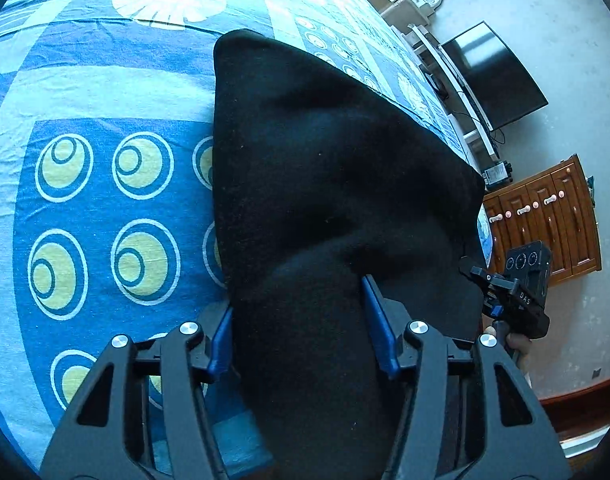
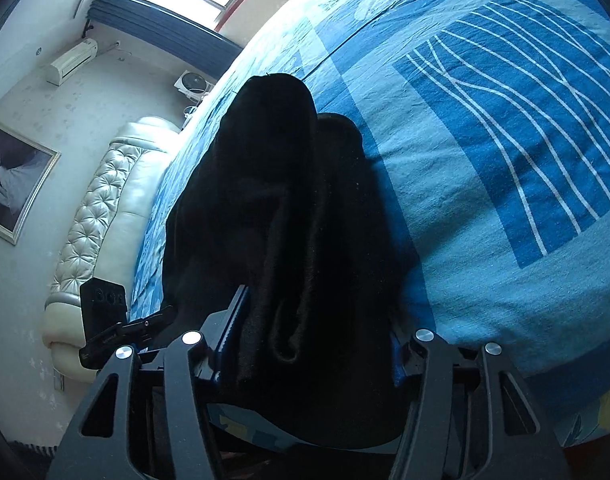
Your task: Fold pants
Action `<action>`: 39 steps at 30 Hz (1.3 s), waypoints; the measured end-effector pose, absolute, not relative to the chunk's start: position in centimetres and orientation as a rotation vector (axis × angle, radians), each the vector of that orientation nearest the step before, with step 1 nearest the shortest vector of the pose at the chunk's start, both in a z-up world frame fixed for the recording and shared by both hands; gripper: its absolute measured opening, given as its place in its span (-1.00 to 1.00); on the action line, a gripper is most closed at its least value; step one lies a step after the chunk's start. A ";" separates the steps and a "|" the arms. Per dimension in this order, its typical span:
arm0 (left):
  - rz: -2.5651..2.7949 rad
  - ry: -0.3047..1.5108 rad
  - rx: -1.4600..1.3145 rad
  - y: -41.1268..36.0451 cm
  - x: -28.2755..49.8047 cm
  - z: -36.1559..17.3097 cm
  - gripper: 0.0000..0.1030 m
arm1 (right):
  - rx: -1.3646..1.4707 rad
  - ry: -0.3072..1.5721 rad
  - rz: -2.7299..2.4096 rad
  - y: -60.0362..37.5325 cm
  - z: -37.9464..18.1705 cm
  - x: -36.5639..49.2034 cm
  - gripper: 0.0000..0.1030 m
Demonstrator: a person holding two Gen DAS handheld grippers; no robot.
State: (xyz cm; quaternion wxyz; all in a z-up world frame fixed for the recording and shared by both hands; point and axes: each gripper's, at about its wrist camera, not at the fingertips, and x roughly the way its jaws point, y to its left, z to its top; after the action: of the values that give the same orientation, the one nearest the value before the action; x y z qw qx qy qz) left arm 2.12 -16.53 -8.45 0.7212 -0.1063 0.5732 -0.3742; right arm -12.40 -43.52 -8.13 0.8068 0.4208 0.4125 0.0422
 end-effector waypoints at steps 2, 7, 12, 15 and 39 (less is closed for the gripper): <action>-0.818 1.240 -0.184 -16.6 1.6 -7.9 -0.02 | 0.910 0.870 0.090 -43.0 -8.1 -12.4 -0.02; -0.817 1.203 -0.130 -15.3 1.9 -7.0 -0.13 | 0.906 0.879 0.111 -41.1 -7.6 -11.6 -0.04; -0.766 1.203 -0.126 -11.5 2.6 -6.6 -0.14 | 0.879 0.919 0.166 -37.7 -7.6 -9.0 -0.05; -0.728 1.193 -0.128 -8.8 3.0 -6.3 -0.14 | 0.864 0.943 0.202 -35.3 -7.9 -7.3 -0.05; -0.658 1.143 -0.233 0.8 3.8 -6.7 -0.12 | 0.826 1.018 0.288 -28.1 -8.9 -3.2 -0.05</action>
State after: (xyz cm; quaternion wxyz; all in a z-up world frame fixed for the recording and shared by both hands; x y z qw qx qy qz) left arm 3.76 0.76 -6.69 0.7842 -0.1080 0.5296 -0.3048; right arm -3.22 -28.11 -8.86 0.7831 0.3825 0.4718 0.1333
